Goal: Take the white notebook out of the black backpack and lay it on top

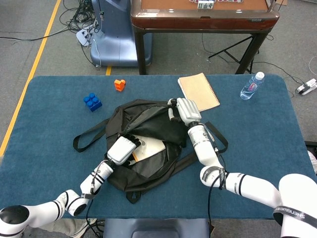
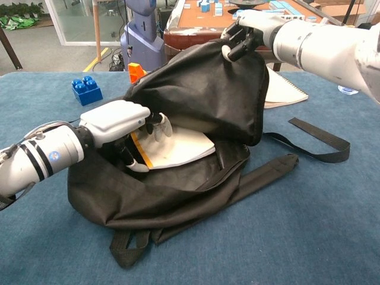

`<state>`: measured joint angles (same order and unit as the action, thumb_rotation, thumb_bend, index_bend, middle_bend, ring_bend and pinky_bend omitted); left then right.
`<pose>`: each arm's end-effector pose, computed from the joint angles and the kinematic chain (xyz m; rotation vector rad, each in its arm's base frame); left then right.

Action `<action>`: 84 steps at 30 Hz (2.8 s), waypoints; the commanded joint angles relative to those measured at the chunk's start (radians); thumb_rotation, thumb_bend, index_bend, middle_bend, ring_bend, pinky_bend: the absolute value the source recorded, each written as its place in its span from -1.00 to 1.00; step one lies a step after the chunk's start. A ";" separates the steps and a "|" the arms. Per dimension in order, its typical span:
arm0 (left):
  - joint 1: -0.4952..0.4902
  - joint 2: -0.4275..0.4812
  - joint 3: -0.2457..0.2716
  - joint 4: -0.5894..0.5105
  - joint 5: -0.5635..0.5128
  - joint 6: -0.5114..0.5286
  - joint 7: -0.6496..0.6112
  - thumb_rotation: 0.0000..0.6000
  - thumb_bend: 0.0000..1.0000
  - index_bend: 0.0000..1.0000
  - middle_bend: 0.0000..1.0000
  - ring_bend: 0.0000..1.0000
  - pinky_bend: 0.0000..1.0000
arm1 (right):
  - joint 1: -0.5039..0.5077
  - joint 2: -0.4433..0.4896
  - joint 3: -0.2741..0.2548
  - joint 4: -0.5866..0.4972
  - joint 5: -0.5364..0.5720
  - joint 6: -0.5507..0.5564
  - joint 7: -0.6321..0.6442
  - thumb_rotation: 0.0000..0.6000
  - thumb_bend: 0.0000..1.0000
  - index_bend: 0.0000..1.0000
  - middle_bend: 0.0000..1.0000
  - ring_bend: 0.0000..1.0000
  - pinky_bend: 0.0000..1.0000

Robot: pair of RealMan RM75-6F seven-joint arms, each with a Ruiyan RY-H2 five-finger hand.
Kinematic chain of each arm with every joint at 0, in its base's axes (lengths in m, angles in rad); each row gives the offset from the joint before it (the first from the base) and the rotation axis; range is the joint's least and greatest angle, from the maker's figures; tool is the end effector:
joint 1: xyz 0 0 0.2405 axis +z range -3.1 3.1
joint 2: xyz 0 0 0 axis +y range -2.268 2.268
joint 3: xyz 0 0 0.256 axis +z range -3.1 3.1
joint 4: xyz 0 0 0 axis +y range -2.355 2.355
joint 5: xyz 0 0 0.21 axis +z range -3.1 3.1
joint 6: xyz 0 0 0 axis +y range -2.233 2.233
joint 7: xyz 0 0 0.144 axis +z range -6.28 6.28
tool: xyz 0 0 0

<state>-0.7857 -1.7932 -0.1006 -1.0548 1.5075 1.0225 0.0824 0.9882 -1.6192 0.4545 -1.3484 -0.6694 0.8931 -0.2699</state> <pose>-0.1385 0.3459 -0.0734 -2.0487 -0.6750 -1.0728 -0.0660 -0.4321 0.0058 1.5177 -1.3013 1.1654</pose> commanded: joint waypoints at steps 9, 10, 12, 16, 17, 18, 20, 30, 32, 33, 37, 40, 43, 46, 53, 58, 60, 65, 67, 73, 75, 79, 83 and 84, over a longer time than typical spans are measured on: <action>0.009 -0.039 0.005 0.065 0.020 0.055 -0.086 1.00 -0.34 0.18 0.13 -0.09 -0.27 | 0.010 -0.007 -0.020 0.015 0.025 -0.004 -0.009 1.00 0.13 0.39 -0.04 -0.30 -0.22; 0.010 -0.043 0.004 0.069 0.021 0.062 -0.093 1.00 -0.33 0.21 0.16 -0.07 -0.27 | 0.011 -0.008 -0.022 0.017 0.025 -0.003 -0.009 1.00 0.13 0.39 -0.04 -0.30 -0.22; 0.013 -0.049 0.001 0.080 0.024 0.080 -0.112 1.00 -0.31 0.25 0.20 -0.05 -0.25 | 0.013 -0.010 -0.022 0.021 0.026 -0.004 -0.006 1.00 0.13 0.39 -0.04 -0.30 -0.22; 0.020 -0.069 -0.007 0.101 0.024 0.111 -0.152 1.00 -0.24 0.35 0.31 0.05 -0.19 | 0.018 -0.016 -0.022 0.031 0.028 -0.006 0.000 1.00 0.13 0.39 -0.04 -0.30 -0.22; 0.022 -0.075 -0.010 0.107 0.023 0.118 -0.161 1.00 -0.21 0.37 0.34 0.07 -0.18 | 0.019 -0.017 -0.022 0.033 0.029 -0.007 0.001 1.00 0.13 0.39 -0.04 -0.30 -0.22; 0.024 -0.081 -0.011 0.112 0.022 0.123 -0.169 1.00 -0.18 0.39 0.36 0.10 -0.17 | 0.020 -0.017 -0.022 0.034 0.029 -0.007 0.002 1.00 0.13 0.39 -0.04 -0.30 -0.22; 0.025 -0.091 -0.011 0.121 0.025 0.133 -0.189 1.00 -0.12 0.43 0.40 0.13 -0.14 | 0.020 -0.019 -0.023 0.037 0.030 -0.006 0.004 1.00 0.13 0.39 -0.04 -0.30 -0.22; 0.031 -0.129 -0.033 0.146 0.018 0.178 -0.225 1.00 0.07 0.48 0.53 0.25 -0.07 | 0.017 -0.022 -0.030 0.049 0.034 -0.008 0.013 1.00 0.13 0.39 -0.04 -0.30 -0.22; 0.035 -0.122 -0.034 0.138 0.019 0.188 -0.236 1.00 0.08 0.49 0.54 0.26 -0.07 | 0.015 -0.022 -0.031 0.056 0.035 -0.008 0.015 1.00 0.13 0.39 -0.04 -0.30 -0.22; 0.038 -0.117 -0.034 0.133 0.020 0.194 -0.242 1.00 0.09 0.49 0.54 0.26 -0.07 | 0.014 -0.022 -0.032 0.059 0.036 -0.009 0.016 1.00 0.13 0.39 -0.04 -0.30 -0.22; 0.058 -0.081 -0.033 0.109 0.033 0.241 -0.277 1.00 0.09 0.49 0.55 0.27 -0.07 | 0.010 -0.025 -0.039 0.070 0.034 -0.016 0.022 1.00 0.13 0.40 -0.04 -0.30 -0.22; 0.074 -0.054 -0.038 0.090 0.033 0.270 -0.309 1.00 0.09 0.49 0.55 0.27 -0.07 | 0.008 -0.028 -0.042 0.075 0.031 -0.021 0.027 1.00 0.13 0.40 -0.04 -0.30 -0.22; 0.091 -0.022 -0.045 0.066 0.031 0.296 -0.339 1.00 0.09 0.49 0.55 0.27 -0.07 | 0.010 -0.032 -0.045 0.081 0.028 -0.024 0.027 1.00 0.13 0.40 -0.04 -0.30 -0.22; 0.107 0.008 -0.053 0.039 0.024 0.318 -0.366 1.00 0.09 0.49 0.55 0.27 -0.07 | 0.012 -0.036 -0.048 0.084 0.028 -0.029 0.025 1.00 0.13 0.40 -0.04 -0.30 -0.22; 0.143 0.074 -0.076 -0.024 0.013 0.371 -0.410 1.00 0.09 0.49 0.55 0.27 -0.07 | 0.011 -0.045 -0.068 0.087 0.023 -0.033 0.010 1.00 0.13 0.40 -0.04 -0.30 -0.22; 0.171 0.133 -0.103 -0.083 -0.006 0.406 -0.447 1.00 0.09 0.49 0.55 0.27 -0.07 | -0.003 -0.044 -0.082 0.081 0.008 -0.041 0.024 1.00 0.13 0.40 -0.04 -0.30 -0.22; 0.180 0.155 -0.115 -0.105 -0.015 0.414 -0.459 1.00 0.09 0.49 0.55 0.27 -0.07 | -0.012 -0.041 -0.087 0.074 -0.003 -0.046 0.036 1.00 0.13 0.40 -0.04 -0.30 -0.22; 0.197 0.211 -0.150 -0.164 -0.047 0.420 -0.492 1.00 0.09 0.49 0.55 0.28 -0.06 | -0.039 -0.032 -0.114 0.043 -0.070 -0.051 0.073 1.00 0.13 0.40 -0.04 -0.30 -0.24; 0.202 0.233 -0.170 -0.187 -0.068 0.417 -0.494 1.00 0.09 0.49 0.55 0.30 -0.05 | -0.051 -0.030 -0.129 0.027 -0.110 -0.050 0.090 1.00 0.13 0.40 -0.04 -0.30 -0.26; 0.206 0.273 -0.223 -0.214 -0.113 0.416 -0.498 1.00 0.10 0.49 0.56 0.32 -0.01 | -0.081 -0.007 -0.183 -0.050 -0.220 -0.067 0.121 1.00 0.13 0.40 -0.08 -0.30 -0.33; 0.206 0.286 -0.238 -0.220 -0.122 0.416 -0.497 1.00 0.09 0.49 0.56 0.32 -0.01 | -0.091 0.001 -0.205 -0.077 -0.258 -0.068 0.124 1.00 0.12 0.40 -0.11 -0.31 -0.36; 0.204 0.313 -0.260 -0.234 -0.141 0.405 -0.491 1.00 0.09 0.49 0.56 0.32 -0.01 | -0.108 0.030 -0.257 -0.143 -0.331 -0.082 0.123 1.00 0.01 0.22 -0.21 -0.39 -0.42; 0.195 0.333 -0.274 -0.236 -0.157 0.382 -0.473 1.00 0.09 0.49 0.56 0.32 -0.01 | -0.111 0.093 -0.305 -0.230 -0.358 -0.118 0.084 1.00 -0.52 -0.38 -0.44 -0.60 -0.57; 0.192 0.334 -0.275 -0.231 -0.158 0.378 -0.464 1.00 0.09 0.49 0.56 0.32 -0.01 | -0.113 0.105 -0.307 -0.248 -0.361 -0.118 0.083 1.00 -0.58 -0.46 -0.47 -0.62 -0.58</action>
<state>-0.5896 -1.4623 -0.3723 -1.2891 1.3531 1.4065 -0.3901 0.8815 -1.5444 0.1677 -1.5604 -1.0136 0.7890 -0.1724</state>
